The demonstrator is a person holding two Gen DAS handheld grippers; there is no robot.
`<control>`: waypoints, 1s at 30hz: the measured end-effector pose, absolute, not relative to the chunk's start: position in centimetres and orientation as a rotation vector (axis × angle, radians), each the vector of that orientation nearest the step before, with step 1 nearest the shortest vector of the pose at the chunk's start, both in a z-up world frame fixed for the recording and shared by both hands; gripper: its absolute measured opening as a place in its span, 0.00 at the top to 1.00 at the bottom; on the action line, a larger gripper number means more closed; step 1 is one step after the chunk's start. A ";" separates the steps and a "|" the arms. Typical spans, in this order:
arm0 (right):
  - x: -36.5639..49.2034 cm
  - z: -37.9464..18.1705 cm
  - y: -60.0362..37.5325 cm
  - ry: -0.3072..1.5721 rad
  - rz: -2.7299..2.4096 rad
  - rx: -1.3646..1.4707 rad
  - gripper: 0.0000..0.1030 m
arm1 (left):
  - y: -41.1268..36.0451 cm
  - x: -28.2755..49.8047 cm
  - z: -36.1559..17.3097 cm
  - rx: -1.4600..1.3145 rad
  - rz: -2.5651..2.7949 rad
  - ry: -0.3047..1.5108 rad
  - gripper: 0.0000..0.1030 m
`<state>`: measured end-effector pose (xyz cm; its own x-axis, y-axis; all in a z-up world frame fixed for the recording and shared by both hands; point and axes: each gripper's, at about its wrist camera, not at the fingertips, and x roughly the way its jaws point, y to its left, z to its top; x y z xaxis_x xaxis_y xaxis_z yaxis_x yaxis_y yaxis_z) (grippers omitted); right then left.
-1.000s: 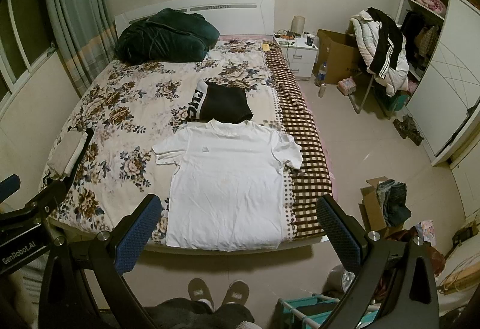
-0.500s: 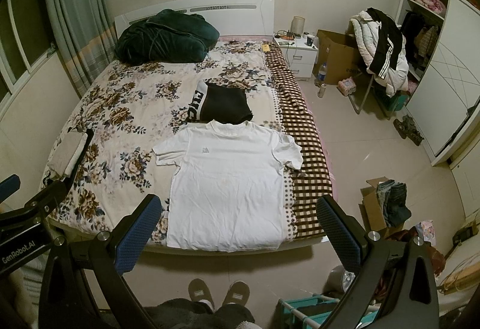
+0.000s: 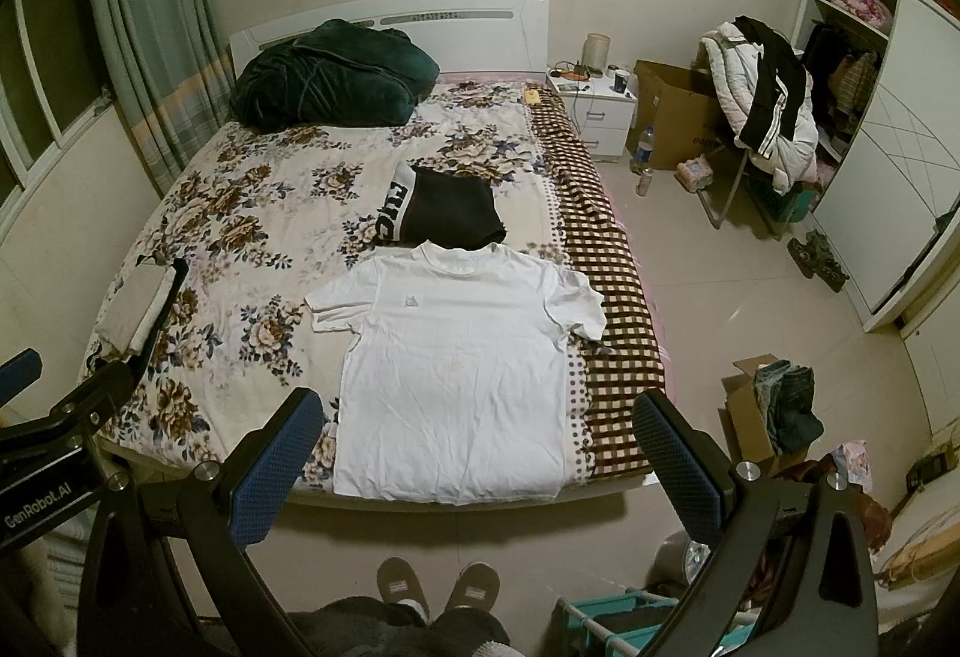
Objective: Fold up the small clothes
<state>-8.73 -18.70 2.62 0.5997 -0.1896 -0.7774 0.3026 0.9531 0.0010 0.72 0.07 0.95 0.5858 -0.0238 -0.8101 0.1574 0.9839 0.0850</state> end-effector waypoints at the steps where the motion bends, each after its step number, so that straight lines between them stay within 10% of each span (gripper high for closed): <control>1: -8.7 2.6 -18.7 0.883 -0.286 0.138 0.00 | 0.1 0.7 0.9 0.154 -0.107 0.940 0.00; 16: -1.7 -3.3 -22.2 1.008 -0.285 0.281 0.00 | 0.3 7.7 -6.8 0.104 -0.057 1.010 0.00; 30: 3.0 -44.2 -32.9 1.388 -0.322 0.381 0.00 | 3.6 11.7 -40.9 0.126 0.134 1.400 0.00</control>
